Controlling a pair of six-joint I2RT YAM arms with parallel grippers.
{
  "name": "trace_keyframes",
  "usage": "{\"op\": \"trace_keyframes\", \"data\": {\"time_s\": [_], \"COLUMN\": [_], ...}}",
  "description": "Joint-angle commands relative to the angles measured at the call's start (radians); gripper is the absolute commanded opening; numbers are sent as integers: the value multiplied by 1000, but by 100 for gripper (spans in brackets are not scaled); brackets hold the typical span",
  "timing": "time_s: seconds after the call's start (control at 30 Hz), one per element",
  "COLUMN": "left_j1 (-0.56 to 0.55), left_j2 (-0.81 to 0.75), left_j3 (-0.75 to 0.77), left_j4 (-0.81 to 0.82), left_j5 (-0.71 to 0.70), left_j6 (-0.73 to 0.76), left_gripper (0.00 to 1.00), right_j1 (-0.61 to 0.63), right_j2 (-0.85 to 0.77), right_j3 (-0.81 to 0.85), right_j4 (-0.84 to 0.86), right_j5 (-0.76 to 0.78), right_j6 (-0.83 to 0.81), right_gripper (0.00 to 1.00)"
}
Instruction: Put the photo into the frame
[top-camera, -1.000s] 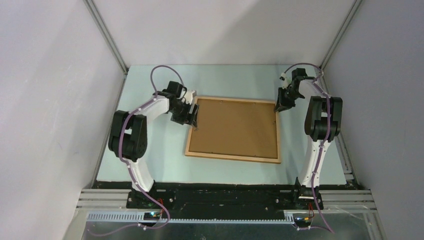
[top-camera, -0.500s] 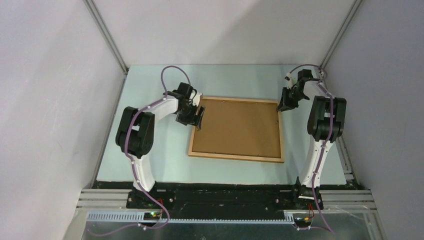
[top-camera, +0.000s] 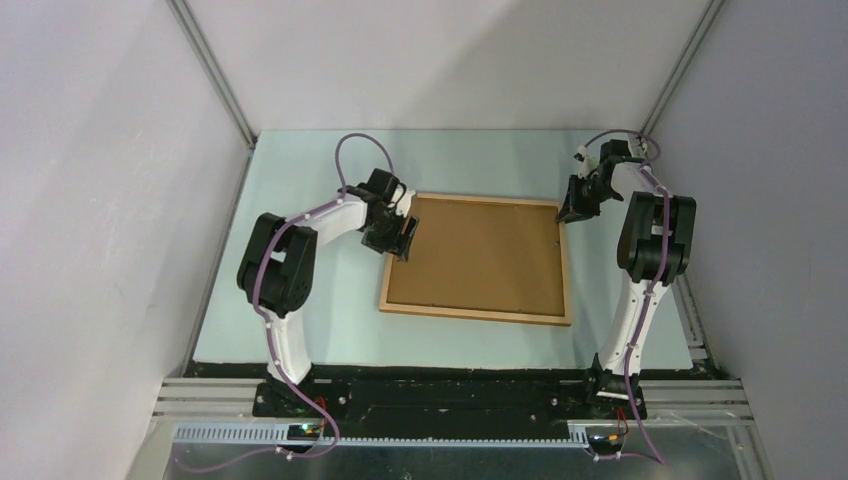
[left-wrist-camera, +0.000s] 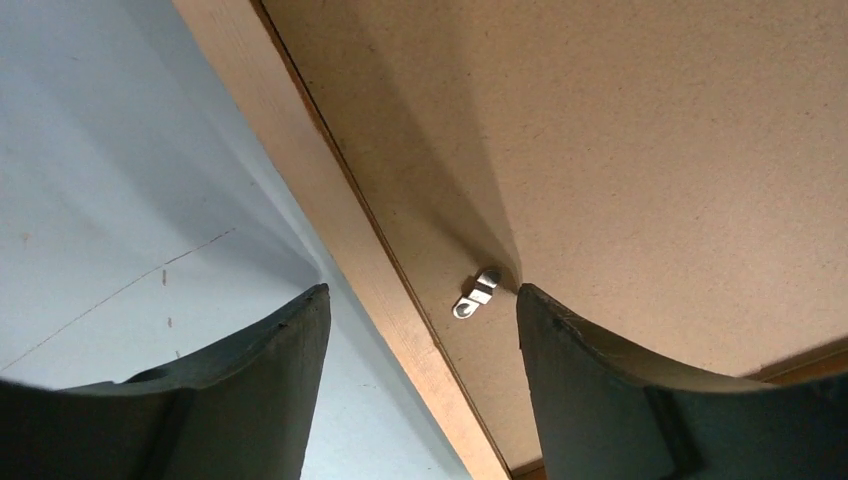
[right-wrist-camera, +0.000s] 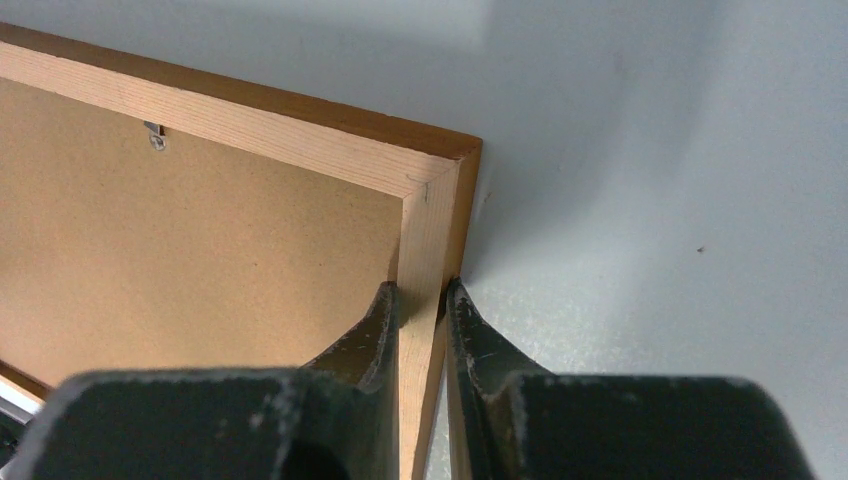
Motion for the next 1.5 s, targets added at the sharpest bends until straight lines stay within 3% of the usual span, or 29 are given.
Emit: {"op": "trace_keyframes", "data": {"time_s": [0.0, 0.73, 1.2, 1.37, 1.47], "left_j1": [-17, -28, -26, -16, -3], "left_j2": [-6, 37, 10, -7, -10], "left_j3": [26, 39, 8, 18, 34], "left_j4": [24, 41, 40, 41, 41], "left_j5": [-21, -64, -39, -36, -33], "left_j6": [-4, -17, -8, -11, -10], "left_gripper": [71, 37, 39, 54, 62], "right_j1": [-1, 0, -2, -3, -2], "right_j2": [-22, -16, -16, -19, -22], "right_j3": [8, 0, 1, 0, -1], "right_j4": [27, 28, 27, 27, 29], "right_j5": [-56, -60, -57, -57, -57], "right_j6": [-6, -6, -9, -9, -11], "right_gripper": [0, 0, 0, 0, 7]}}
